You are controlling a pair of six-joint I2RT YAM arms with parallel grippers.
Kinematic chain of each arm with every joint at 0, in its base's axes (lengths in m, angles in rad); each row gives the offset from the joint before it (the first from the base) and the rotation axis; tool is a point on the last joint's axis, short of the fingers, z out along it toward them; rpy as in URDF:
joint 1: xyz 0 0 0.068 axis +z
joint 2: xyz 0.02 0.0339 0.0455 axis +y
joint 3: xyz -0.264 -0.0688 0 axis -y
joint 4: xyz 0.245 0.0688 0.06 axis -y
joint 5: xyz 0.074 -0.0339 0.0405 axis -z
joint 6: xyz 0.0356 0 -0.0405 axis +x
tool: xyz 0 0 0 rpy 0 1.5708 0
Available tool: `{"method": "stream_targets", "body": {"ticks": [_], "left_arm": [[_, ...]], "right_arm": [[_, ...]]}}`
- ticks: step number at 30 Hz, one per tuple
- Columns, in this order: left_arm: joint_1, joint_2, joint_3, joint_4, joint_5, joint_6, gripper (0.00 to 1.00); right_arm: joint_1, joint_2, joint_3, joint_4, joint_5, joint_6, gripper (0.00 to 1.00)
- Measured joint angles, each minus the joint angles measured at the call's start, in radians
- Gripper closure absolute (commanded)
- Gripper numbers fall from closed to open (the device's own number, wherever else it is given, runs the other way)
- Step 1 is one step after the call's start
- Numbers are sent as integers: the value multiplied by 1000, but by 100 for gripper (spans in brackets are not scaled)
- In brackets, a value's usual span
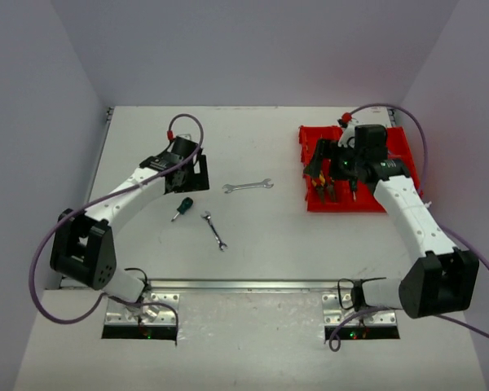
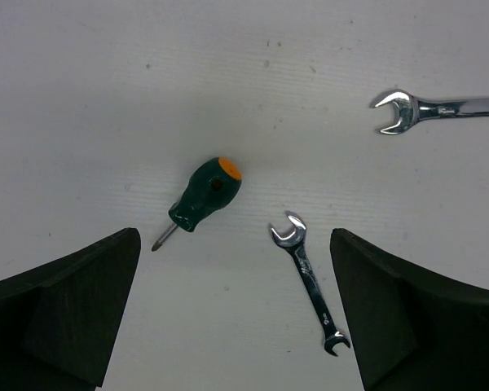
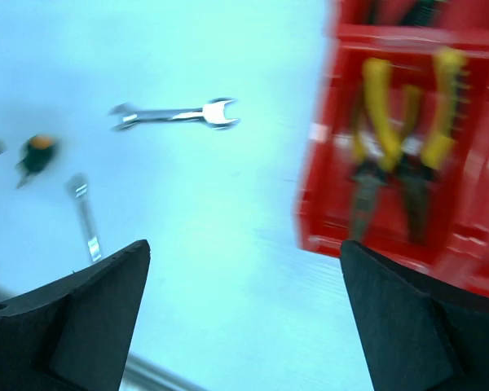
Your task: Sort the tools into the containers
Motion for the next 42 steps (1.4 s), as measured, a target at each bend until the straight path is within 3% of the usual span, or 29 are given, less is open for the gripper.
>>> {"method": "stream_targets", "body": {"ticks": [3, 8, 14, 17, 18, 21, 22, 25, 31, 36, 42], "left_arm": [[4, 113, 47, -24, 14, 42, 0], [21, 228, 68, -66, 35, 81, 1], [92, 281, 56, -63, 111, 111, 13], [116, 330, 43, -38, 153, 126, 27], [120, 350, 38, -33, 161, 128, 41], [127, 374, 44, -29, 193, 134, 71], [128, 376, 46, -30, 197, 136, 73], [128, 380, 52, -32, 197, 134, 96], [127, 317, 14, -31, 231, 125, 99], [97, 65, -54, 38, 403, 35, 94], [-132, -241, -80, 294, 550, -185, 100]], "right_arm": [[43, -58, -40, 60, -131, -19, 1], [31, -75, -84, 76, -193, -30, 1], [29, -86, -102, 102, -224, -40, 1], [29, -103, -106, 108, -235, -46, 1], [29, -109, -107, 111, -237, -47, 1], [29, -128, -115, 122, -242, -49, 1], [29, -132, -117, 124, -243, -50, 1], [29, -141, -123, 130, -252, -49, 1], [29, -160, -162, 186, -327, -16, 1], [50, -178, -248, 349, -521, 100, 1], [273, -225, -363, 505, -598, 219, 9]]}}
